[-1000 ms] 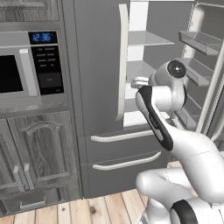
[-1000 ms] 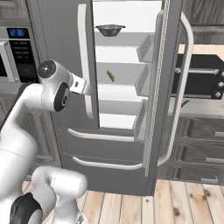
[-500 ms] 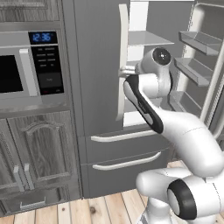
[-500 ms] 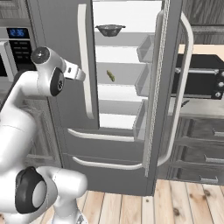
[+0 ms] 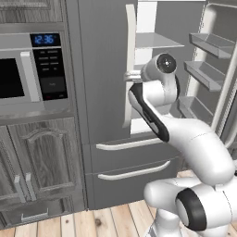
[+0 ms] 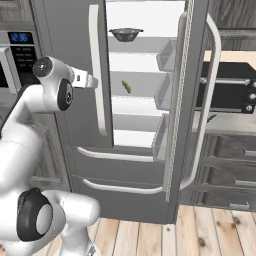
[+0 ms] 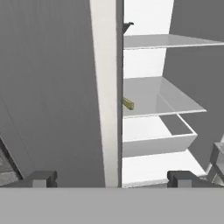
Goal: Retrieve the butter from the fridge and place it on a plate on the dining table. Then retrieve the butter knife by the fridge and place it near the plate.
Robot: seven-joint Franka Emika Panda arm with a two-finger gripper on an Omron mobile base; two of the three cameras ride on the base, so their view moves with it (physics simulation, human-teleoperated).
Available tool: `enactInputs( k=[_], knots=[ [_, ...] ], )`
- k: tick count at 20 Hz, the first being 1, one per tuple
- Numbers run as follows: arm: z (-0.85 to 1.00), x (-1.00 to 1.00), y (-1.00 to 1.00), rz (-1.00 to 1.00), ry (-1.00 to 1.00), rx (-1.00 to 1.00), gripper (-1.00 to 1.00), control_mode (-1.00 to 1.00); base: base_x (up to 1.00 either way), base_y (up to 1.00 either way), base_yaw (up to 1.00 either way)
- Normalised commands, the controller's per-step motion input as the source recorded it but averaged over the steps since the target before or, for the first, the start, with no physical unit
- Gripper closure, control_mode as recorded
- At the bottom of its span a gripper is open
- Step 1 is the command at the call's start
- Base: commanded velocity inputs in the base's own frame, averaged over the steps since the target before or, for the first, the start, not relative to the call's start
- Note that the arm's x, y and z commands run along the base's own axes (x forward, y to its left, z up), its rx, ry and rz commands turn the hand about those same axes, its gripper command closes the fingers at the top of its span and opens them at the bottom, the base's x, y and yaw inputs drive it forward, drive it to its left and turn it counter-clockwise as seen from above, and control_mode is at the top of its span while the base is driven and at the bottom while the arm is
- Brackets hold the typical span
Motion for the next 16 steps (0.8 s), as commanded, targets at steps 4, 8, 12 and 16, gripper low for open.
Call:
enactInputs(
  k=[4,8,12,16],
  knots=[
    [0.0,0.41,0.0,0.0,0.01,0.0,-1.0,-1.0,0.0,0.0,0.0],
    [0.0,0.43,0.0,0.0,0.0,0.0,-1.0,-1.0,0.0,0.0,0.0],
    [0.0,0.43,0.0,0.0,0.01,0.0,-1.0,-1.0,0.0,0.0,0.0],
    [0.0,0.37,0.0,0.0,0.01,0.0,-1.0,-1.0,0.0,0.0,0.0]
  ],
)
